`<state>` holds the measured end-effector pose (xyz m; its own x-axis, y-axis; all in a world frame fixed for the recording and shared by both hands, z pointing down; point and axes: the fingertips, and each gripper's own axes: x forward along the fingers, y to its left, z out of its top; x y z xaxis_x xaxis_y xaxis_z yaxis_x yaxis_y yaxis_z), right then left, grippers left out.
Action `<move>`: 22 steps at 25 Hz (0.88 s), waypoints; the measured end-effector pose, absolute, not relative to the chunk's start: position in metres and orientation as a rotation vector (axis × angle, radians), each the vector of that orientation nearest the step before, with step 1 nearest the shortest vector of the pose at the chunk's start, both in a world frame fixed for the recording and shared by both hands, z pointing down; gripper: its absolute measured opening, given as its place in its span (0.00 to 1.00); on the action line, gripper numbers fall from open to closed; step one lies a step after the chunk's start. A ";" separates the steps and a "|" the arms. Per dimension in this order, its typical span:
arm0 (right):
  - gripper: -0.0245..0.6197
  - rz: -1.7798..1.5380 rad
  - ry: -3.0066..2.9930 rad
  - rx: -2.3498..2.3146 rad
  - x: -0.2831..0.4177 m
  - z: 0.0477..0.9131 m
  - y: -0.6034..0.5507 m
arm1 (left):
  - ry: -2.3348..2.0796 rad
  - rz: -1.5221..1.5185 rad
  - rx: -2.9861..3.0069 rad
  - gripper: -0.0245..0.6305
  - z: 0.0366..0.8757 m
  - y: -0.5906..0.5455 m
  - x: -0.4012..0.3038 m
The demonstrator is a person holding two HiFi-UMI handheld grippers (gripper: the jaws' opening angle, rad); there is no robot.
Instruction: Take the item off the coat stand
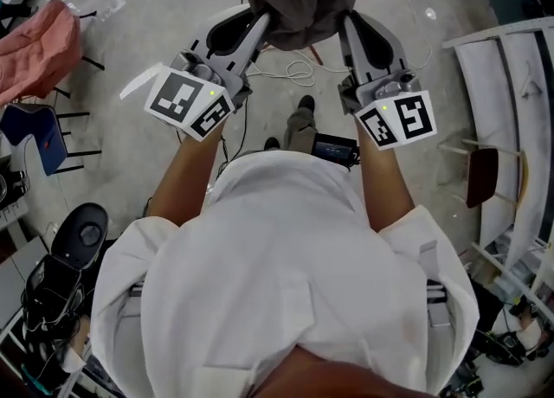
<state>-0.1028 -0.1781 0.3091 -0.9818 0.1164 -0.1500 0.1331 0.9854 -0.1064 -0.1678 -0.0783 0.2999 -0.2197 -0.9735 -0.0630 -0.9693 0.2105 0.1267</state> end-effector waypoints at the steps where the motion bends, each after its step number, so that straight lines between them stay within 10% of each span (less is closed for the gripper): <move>1: 0.08 -0.201 3.003 0.189 -0.100 0.316 -0.169 | -2.419 -0.208 1.937 0.11 0.306 -0.069 -0.164; 22: 0.08 -0.338 3.251 0.108 -0.035 0.450 -0.093 | -2.231 -0.340 1.843 0.11 0.434 -0.006 -0.103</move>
